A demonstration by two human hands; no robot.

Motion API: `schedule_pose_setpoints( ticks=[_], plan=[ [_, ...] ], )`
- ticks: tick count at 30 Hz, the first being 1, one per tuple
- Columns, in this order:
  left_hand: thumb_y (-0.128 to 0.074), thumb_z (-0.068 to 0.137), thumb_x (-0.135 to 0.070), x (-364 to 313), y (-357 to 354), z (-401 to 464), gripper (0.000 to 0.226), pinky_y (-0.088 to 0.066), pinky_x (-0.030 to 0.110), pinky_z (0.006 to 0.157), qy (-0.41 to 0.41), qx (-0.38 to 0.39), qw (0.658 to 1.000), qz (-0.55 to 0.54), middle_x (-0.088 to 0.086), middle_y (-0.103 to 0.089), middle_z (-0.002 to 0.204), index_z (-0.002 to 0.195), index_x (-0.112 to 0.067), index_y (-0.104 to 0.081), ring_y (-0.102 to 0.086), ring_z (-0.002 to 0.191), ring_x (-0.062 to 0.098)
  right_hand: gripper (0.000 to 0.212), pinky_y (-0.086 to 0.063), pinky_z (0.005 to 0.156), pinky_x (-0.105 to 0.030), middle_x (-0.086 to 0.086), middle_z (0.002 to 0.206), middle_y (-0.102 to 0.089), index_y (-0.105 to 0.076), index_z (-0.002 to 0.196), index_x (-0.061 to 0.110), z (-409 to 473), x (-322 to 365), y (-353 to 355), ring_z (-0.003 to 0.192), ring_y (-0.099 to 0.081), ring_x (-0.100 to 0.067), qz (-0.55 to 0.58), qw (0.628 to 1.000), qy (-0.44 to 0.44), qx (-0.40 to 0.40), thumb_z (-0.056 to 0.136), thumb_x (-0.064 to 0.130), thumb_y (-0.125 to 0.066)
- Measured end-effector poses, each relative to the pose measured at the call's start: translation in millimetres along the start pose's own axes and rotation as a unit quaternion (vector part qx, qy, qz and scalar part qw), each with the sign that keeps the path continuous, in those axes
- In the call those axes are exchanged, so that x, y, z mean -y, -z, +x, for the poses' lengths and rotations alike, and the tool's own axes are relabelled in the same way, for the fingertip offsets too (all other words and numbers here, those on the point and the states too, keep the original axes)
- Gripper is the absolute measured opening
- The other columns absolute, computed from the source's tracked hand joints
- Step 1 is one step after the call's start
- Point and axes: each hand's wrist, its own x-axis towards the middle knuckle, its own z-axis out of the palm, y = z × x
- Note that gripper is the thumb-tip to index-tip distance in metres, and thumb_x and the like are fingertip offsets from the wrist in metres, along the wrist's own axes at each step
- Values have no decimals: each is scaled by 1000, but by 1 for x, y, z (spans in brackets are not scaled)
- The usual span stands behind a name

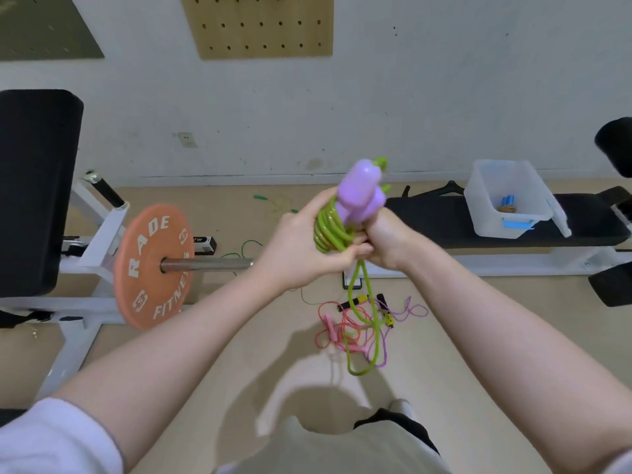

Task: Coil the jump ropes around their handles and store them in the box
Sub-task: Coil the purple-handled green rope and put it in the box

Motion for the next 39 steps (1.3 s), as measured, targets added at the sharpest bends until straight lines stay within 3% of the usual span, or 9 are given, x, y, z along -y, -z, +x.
schedule_pose_setpoints(
  ticks=[3, 7, 13, 16, 21, 24, 29, 33, 39],
  plan=[
    [-74, 73, -23, 19, 7, 13, 56, -39, 5, 66, 139, -41, 989, 37, -9, -63, 87, 124, -25, -51, -55, 72, -5, 47, -21, 39, -19, 6, 39, -36, -41, 62, 15, 2, -31, 11, 31, -30, -8, -138, 989, -44, -5, 100, 39, -27],
    [-66, 76, -39, 63, 32, 25, 62, -46, 32, 71, 279, 38, 903, 323, 11, -64, 100, 131, -31, -38, -61, 92, 34, 44, -30, 40, -23, 2, 44, -42, -42, 64, 15, -34, -45, 33, 35, -37, -10, -447, 871, -123, 162, 101, 37, -31],
    [-62, 79, -40, 55, -32, 15, 65, -44, 31, 67, 102, 343, 751, 554, 8, -63, 109, 134, -22, -31, -63, 98, 30, 29, -32, 55, -24, 4, 53, -51, -61, 65, 16, -36, 41, 56, 52, -45, -7, -618, 756, 173, 132, 90, 31, -59],
    [-60, 82, -47, 14, -66, 20, 67, -41, 32, 63, 14, 337, 780, 527, 11, -65, 105, 130, -14, -29, -63, 96, 33, 23, -31, 51, -14, 16, 45, -52, -64, 67, 11, -19, 52, 100, 48, -45, 0, -534, 821, 192, 66, 85, 26, -66],
    [-77, 65, -48, -33, -80, 46, 95, -44, 29, 72, 119, 130, 970, 170, 3, -65, 99, 141, -28, -24, -61, 92, 28, 25, -34, 54, -21, 7, 55, -48, -54, 61, 5, -6, -4, 144, 54, -40, -4, -361, 922, 139, 14, 79, 22, -51],
    [-82, 65, -33, -29, -84, 66, 85, -35, 18, 69, 149, 49, 986, 61, -7, -58, 103, 134, -28, -33, -56, 88, 18, 36, -29, 49, -19, 9, 45, -43, -40, 55, 18, -16, -25, 127, 42, -36, -2, -354, 931, 87, 27, 90, 25, -34],
    [-75, 71, -39, 8, -89, 83, 78, -43, 29, 71, 235, 132, 927, 263, 6, -63, 111, 135, -27, -32, -60, 97, 29, 31, -37, 70, -33, -12, 84, -60, -54, 88, 4, -25, -30, 136, 86, -57, -31, -611, 778, 36, 142, 100, 26, -36],
    [-68, 75, -38, 10, -116, 84, 75, -42, 32, 66, 207, 256, 847, 417, 12, -62, 110, 137, -23, -28, -62, 94, 32, 28, -36, 62, -32, -9, 84, -47, -52, 95, 6, -39, 11, 144, 78, -48, -27, -754, 625, 41, 197, 99, 29, -36],
    [-62, 81, -44, -4, -147, 81, 55, -41, 32, 63, 66, 349, 777, 519, 12, -63, 107, 118, -11, -37, -63, 95, 32, 29, -30, 52, -26, -3, 78, -57, -66, 97, 16, -30, 82, 170, 70, -42, -12, -785, 554, 164, 225, 90, 41, -53]
  ],
)
